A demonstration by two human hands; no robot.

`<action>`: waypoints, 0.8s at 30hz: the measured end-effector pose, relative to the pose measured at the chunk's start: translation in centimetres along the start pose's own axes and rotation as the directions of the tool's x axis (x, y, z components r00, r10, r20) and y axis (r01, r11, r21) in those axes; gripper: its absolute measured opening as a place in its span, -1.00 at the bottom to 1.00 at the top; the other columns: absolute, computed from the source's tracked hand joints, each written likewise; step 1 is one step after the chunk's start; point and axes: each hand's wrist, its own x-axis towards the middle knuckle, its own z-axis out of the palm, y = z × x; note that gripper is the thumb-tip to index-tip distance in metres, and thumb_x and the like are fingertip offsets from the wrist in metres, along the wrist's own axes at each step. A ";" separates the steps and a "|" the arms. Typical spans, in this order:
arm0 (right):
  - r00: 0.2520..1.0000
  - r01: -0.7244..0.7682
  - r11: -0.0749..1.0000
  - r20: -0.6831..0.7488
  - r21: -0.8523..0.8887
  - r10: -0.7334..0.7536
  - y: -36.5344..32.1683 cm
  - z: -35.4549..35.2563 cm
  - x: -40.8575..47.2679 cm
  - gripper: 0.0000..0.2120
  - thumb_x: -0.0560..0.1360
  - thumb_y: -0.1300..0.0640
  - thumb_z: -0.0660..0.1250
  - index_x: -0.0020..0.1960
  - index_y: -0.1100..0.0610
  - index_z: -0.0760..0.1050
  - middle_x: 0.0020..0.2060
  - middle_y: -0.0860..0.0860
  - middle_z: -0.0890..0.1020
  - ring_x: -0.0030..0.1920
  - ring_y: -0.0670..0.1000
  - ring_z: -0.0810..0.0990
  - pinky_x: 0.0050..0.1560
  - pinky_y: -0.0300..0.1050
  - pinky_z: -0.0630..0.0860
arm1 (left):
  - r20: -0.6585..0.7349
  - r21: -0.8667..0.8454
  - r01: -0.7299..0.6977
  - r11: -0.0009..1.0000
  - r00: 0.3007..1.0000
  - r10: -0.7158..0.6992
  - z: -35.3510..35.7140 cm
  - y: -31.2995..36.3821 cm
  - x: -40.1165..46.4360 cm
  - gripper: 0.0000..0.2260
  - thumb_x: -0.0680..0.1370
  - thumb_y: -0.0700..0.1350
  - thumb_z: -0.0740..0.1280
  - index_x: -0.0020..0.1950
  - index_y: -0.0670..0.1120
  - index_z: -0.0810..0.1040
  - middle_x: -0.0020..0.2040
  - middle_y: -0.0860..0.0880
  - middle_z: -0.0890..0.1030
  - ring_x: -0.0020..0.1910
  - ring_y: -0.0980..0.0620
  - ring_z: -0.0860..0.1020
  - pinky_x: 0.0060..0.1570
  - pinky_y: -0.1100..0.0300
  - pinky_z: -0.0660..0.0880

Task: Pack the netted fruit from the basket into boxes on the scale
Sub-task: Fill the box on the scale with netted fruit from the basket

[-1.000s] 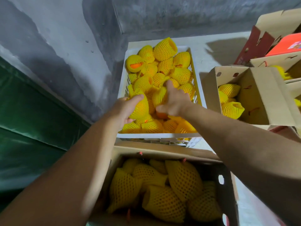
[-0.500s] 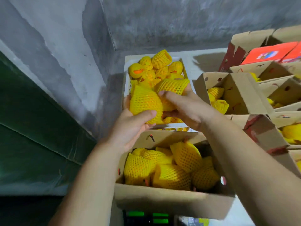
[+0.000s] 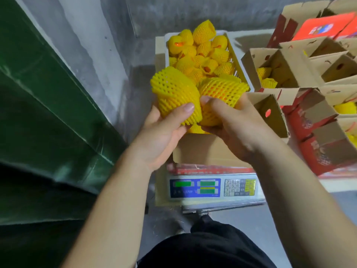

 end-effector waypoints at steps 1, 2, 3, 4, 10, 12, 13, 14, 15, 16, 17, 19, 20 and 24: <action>1.000 0.005 1.000 0.010 -0.013 -0.005 0.3 0.0 -0.8 -0.50 0.47 0.06 0.49 0.36 0.01 0.43 0.18 0.08 0.68 0.14 0.10 0.71 0.01 0.07 0.69 | -0.007 0.029 -0.006 1.000 1.000 0.006 -0.4 -0.4 -0.6 -0.23 0.51 -0.17 0.51 0.64 -0.11 0.22 0.49 -0.20 0.51 0.47 -0.20 0.50 0.50 -0.25 0.38; 1.000 0.005 1.000 0.021 -0.010 -0.005 0.5 0.0 -1.6 -0.53 0.48 0.05 0.47 0.35 -0.03 0.44 0.19 0.06 0.68 0.17 0.10 0.70 0.06 0.11 0.69 | -0.008 0.047 -0.004 0.999 1.000 0.005 -0.6 -0.7 -1.2 -0.21 0.50 -0.16 0.55 0.64 -0.10 0.22 0.49 -0.20 0.51 0.47 -0.20 0.50 0.50 -0.27 0.36; 1.000 -0.010 1.000 0.026 0.017 0.009 0.7 -0.1 -2.2 -0.57 0.49 0.05 0.42 0.34 -0.06 0.45 0.19 0.05 0.68 0.19 0.12 0.69 0.07 0.13 0.69 | 0.002 0.051 0.008 0.999 1.000 -0.008 -0.7 -0.9 -1.7 -0.16 0.47 -0.12 0.60 0.64 -0.08 0.23 0.49 -0.18 0.52 0.47 -0.19 0.51 0.50 -0.26 0.36; 0.999 -0.040 0.997 0.023 0.071 0.039 0.9 -0.1 -2.8 -0.59 0.50 0.05 0.37 0.34 -0.07 0.46 0.21 0.07 0.68 0.21 0.14 0.68 0.07 0.17 0.68 | 0.016 0.047 0.031 0.998 0.999 -0.032 -0.8 -1.0 -2.3 -0.11 0.42 -0.08 0.64 0.64 -0.07 0.23 0.48 -0.16 0.53 0.46 -0.17 0.52 0.49 -0.23 0.39; 0.998 -0.015 0.999 -0.060 0.032 0.016 2.3 0.4 -5.2 -0.40 0.62 0.14 0.25 0.57 -0.20 0.13 0.26 0.02 0.52 0.07 0.04 0.73 -0.06 0.10 0.70 | -0.067 0.074 0.097 0.993 0.994 -0.092 -2.3 -2.0 -4.6 0.01 0.33 -0.10 0.67 0.64 0.10 0.17 0.30 -0.06 0.66 0.23 -0.06 0.68 0.11 0.08 0.62; 0.994 -0.023 0.998 -0.107 0.058 0.029 2.9 0.6 -5.8 -0.21 0.57 0.09 0.41 0.59 -0.21 -0.02 0.28 0.01 0.49 0.10 0.05 0.72 -0.06 0.03 0.69 | -0.101 0.067 0.107 0.992 0.990 -0.100 -2.5 -2.1 -5.1 0.00 0.34 -0.05 0.66 0.64 0.16 0.16 0.30 -0.04 0.66 0.20 -0.03 0.70 0.03 0.12 0.63; 0.989 -0.031 0.996 -0.143 0.080 0.043 3.0 0.7 -6.0 -0.16 0.53 0.06 0.48 0.59 -0.16 -0.01 0.28 0.03 0.50 0.13 0.06 0.70 -0.04 0.00 0.68 | -0.112 0.064 0.104 0.993 0.989 -0.096 -2.5 -2.1 -5.4 -0.01 0.34 -0.02 0.67 0.63 0.17 0.17 0.28 -0.03 0.67 0.17 -0.01 0.70 -0.02 0.15 0.63; 0.985 -0.040 0.995 -0.164 0.096 0.055 3.1 0.7 -6.2 -0.17 0.51 0.04 0.52 0.57 -0.07 0.06 0.28 0.06 0.53 0.14 0.06 0.70 -0.03 -0.03 0.67 | -0.118 0.065 0.100 0.993 0.989 -0.092 -2.5 -2.2 -5.7 -0.01 0.33 0.02 0.69 0.62 0.17 0.20 0.27 -0.01 0.67 0.14 0.01 0.71 -0.07 0.19 0.61; 0.986 -0.049 0.994 -0.155 0.098 0.064 3.2 0.7 -6.3 -0.25 0.52 0.02 0.52 0.54 0.05 0.16 0.28 0.09 0.58 0.14 0.06 0.70 -0.01 -0.04 0.65 | -0.121 0.070 0.100 0.993 0.988 -0.091 -2.4 -2.2 -5.9 0.01 0.29 0.09 0.71 0.61 0.16 0.22 0.26 0.00 0.67 0.11 0.05 0.71 -0.11 0.21 0.60; 0.991 -0.054 0.995 -0.119 0.083 0.064 3.2 0.8 -6.4 -0.36 0.54 0.02 0.50 0.49 0.13 0.29 0.26 0.12 0.63 0.14 0.06 0.71 0.02 -0.05 0.63 | -0.122 0.072 0.099 0.993 0.988 -0.090 -2.3 -2.3 -6.1 0.02 0.26 0.15 0.70 0.60 0.13 0.24 0.26 0.00 0.67 0.08 0.08 0.70 -0.14 0.23 0.58; 0.995 -0.052 0.996 -0.078 0.068 0.057 3.2 0.8 -6.5 -0.47 0.57 0.01 0.47 0.44 0.17 0.40 0.23 0.13 0.67 0.14 0.06 0.71 0.04 -0.05 0.61 | -0.121 0.069 0.098 0.993 0.989 -0.089 -2.2 -2.5 -6.3 0.03 0.24 0.17 0.69 0.60 0.11 0.25 0.25 0.00 0.67 0.04 0.10 0.70 -0.17 0.24 0.57; 0.999 -0.029 0.996 -0.042 0.081 0.033 3.5 0.7 -6.8 -0.59 0.59 0.03 0.43 0.37 0.16 0.48 0.19 0.12 0.70 0.17 0.09 0.71 0.05 -0.08 0.62 | -0.119 0.069 0.102 0.992 0.989 -0.093 -2.0 -2.7 -6.5 0.01 0.26 0.13 0.70 0.60 0.08 0.25 0.19 0.01 0.68 -0.01 0.11 0.71 -0.19 0.24 0.58; 0.999 -0.012 0.996 -0.036 0.090 0.015 3.6 0.5 -6.9 -0.60 0.59 0.05 0.43 0.38 0.13 0.47 0.20 0.12 0.69 0.18 0.10 0.70 0.05 -0.09 0.62 | -0.119 0.077 0.105 0.992 0.988 -0.095 -2.0 -2.9 -6.6 -0.01 0.30 0.08 0.70 0.61 0.08 0.24 0.16 0.03 0.69 -0.01 0.10 0.71 -0.19 0.24 0.59; 0.999 0.042 0.999 0.032 0.001 -0.042 3.8 0.0 -7.1 -0.51 0.53 0.13 0.45 0.42 0.01 0.40 0.22 0.13 0.65 0.20 0.14 0.68 0.15 0.06 0.66 | -0.133 0.053 0.116 0.992 0.985 -0.108 -1.8 -3.0 -6.6 -0.20 0.46 -0.09 0.57 0.60 0.08 0.23 0.15 0.00 0.71 0.05 0.02 0.74 -0.11 0.17 0.63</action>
